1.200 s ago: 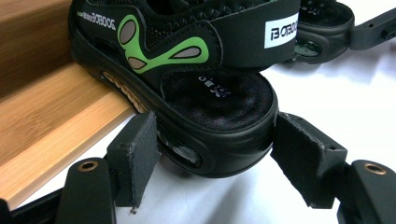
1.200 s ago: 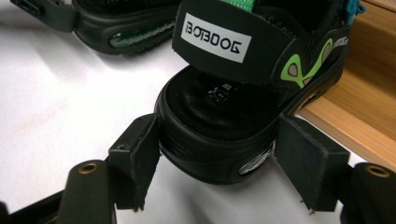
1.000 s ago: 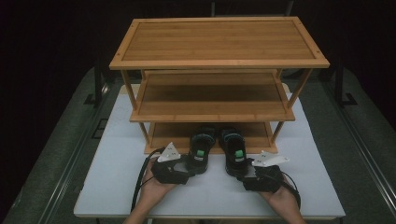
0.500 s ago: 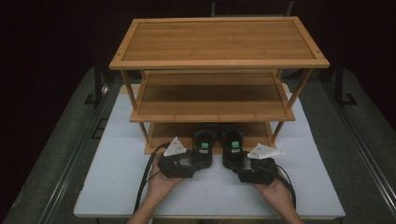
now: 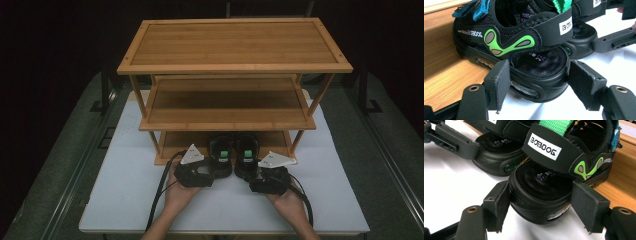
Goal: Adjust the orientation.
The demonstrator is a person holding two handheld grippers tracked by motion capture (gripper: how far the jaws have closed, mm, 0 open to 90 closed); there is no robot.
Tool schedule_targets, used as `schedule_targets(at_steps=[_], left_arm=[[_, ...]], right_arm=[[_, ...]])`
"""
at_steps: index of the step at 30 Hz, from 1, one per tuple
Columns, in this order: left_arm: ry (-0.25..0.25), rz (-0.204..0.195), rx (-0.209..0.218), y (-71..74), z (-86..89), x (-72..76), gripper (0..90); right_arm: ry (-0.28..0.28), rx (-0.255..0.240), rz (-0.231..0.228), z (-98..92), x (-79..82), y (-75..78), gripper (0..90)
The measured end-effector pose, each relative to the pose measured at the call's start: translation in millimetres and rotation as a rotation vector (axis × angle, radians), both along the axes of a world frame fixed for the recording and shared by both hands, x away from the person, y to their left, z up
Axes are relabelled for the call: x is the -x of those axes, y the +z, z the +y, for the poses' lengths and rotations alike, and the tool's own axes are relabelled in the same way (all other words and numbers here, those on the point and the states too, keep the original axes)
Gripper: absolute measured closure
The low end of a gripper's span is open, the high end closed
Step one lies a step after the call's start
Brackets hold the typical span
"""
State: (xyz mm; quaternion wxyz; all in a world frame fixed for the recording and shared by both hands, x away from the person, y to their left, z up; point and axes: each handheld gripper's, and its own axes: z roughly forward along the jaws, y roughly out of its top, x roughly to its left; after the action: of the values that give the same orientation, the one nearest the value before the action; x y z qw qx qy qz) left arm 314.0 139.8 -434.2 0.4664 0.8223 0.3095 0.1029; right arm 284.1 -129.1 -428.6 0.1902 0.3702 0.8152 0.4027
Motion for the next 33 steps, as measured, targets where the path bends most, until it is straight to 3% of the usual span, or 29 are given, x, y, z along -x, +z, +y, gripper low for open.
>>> schedule_targets(at_steps=[13, 21, 23, 26, 30, 33], left_arm=[[0.014, 0.004, 0.002, 0.1, -1.9, 1.7, 33.4], [0.006, 0.001, 0.009, 5.1, -2.6, 16.7, 35.8], [0.015, -0.003, -0.017, 3.8, -2.6, 21.0, 38.8], [0.032, -0.004, -0.022, 1.4, -1.5, 26.3, 45.4], [0.041, -0.006, -0.023, -1.1, -0.2, 33.6, 59.8], [0.031, -0.014, -0.034, -2.4, -1.8, 37.3, 69.9]], right_arm=[[-0.024, -0.021, -0.009, 1.8, 1.0, -3.7, 30.8], [-0.045, -0.050, 0.001, -0.8, 10.4, -6.1, 30.9], [-0.057, -0.061, -0.003, -1.4, 14.8, -7.0, 33.3], [-0.073, -0.059, -0.020, -1.1, 22.3, -7.8, 42.2], [-0.103, -0.052, -0.051, 1.1, 32.8, -8.0, 61.0], [-0.100, -0.062, -0.040, 3.6, 36.7, -8.0, 71.2]])
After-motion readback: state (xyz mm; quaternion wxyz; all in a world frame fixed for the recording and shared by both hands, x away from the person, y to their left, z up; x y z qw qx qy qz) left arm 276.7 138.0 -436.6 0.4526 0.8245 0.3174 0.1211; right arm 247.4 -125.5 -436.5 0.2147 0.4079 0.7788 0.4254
